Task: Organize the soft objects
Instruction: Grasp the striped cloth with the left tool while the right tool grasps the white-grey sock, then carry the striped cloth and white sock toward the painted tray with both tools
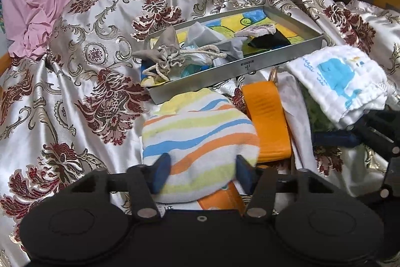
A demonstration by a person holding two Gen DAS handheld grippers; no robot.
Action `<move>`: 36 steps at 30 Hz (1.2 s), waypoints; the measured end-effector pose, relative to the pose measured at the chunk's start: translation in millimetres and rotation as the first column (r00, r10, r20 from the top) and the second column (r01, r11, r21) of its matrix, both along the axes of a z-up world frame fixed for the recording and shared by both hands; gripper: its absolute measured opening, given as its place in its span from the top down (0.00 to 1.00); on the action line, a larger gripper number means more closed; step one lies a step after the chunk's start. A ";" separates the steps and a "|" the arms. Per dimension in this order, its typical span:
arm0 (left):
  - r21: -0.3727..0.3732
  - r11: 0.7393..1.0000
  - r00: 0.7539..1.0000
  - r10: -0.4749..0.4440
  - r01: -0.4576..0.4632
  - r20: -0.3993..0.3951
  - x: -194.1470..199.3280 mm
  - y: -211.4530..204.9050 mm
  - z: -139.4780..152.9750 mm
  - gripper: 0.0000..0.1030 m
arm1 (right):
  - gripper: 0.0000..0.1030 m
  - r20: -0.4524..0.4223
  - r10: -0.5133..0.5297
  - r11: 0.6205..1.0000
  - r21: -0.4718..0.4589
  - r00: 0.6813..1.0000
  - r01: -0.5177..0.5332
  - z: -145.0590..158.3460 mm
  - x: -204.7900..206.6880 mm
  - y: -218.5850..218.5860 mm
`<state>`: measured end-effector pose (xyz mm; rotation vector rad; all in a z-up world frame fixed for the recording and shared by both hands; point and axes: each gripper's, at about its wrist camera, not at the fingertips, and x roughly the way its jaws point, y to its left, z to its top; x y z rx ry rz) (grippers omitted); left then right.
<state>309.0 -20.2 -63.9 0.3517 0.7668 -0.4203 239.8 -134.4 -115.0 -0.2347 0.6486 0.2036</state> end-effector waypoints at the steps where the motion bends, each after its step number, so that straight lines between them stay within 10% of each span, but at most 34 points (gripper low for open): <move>1: -0.005 1.000 1.000 -0.003 0.003 -0.003 -0.3 0.5 0.5 0.51 | 0.45 -0.009 -0.002 1.000 0.014 1.000 0.002 0.2 0.2 -1.5; 13: -0.082 0.991 0.994 0.104 -0.107 -0.045 9.1 15.7 6.4 0.85 | 0.83 -0.005 -0.044 0.999 -0.008 0.999 0.044 0.0 -2.9 -2.3; 26: -0.275 0.941 0.979 0.171 -0.196 -0.111 -3.6 29.1 31.6 0.88 | 0.93 0.038 -0.004 0.999 0.039 0.999 0.002 9.7 -10.8 -4.7; 36: -0.354 0.901 0.966 0.259 -0.249 -0.020 -31.7 45.2 67.0 0.89 | 0.94 0.199 0.041 0.995 0.078 0.979 -0.057 42.5 -41.0 -4.4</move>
